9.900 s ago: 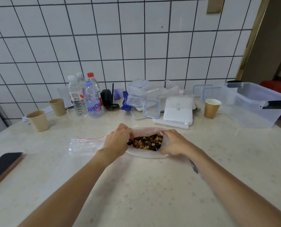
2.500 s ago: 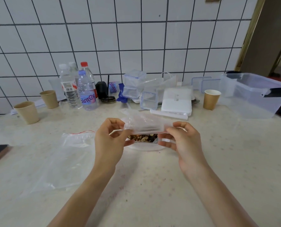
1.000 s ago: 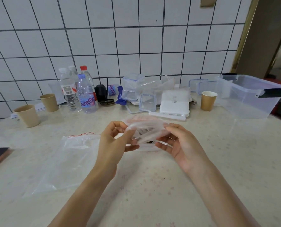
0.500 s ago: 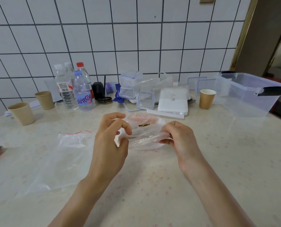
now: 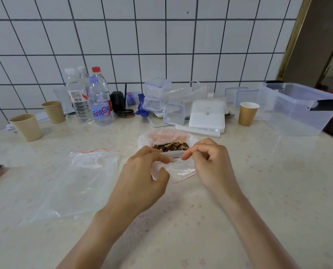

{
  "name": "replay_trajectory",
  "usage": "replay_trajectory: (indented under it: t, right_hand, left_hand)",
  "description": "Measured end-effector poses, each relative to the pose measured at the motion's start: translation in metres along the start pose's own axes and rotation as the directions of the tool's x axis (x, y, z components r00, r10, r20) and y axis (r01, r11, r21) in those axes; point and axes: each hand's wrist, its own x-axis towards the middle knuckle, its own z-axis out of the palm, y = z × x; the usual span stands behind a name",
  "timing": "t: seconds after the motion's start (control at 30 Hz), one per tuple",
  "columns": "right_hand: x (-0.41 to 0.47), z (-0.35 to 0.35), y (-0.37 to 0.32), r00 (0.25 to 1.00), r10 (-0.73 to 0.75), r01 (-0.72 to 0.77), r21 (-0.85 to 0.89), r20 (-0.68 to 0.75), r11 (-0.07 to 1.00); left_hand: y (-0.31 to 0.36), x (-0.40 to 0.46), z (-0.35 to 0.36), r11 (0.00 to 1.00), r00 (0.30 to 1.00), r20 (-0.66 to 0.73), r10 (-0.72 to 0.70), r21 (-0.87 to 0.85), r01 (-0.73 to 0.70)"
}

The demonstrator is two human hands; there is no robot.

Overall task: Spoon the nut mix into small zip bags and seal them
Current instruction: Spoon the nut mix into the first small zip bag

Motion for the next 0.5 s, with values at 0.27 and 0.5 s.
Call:
replay_trajectory:
  t: [0.27,0.5]
  right_hand:
    - [-0.011,0.003,0.001,0.968,-0.104,0.182,-0.353,0.229,0.918]
    - [-0.015,0.001,-0.002,0.927,0.043,0.219,-0.630,0.373,0.745]
  left_hand:
    - [-0.001,0.003,0.003,0.998,0.998,-0.038,-0.052,-0.037,0.050]
    - [-0.004,-0.003,0.000,0.986,0.990,0.132,-0.055,0.165,0.033]
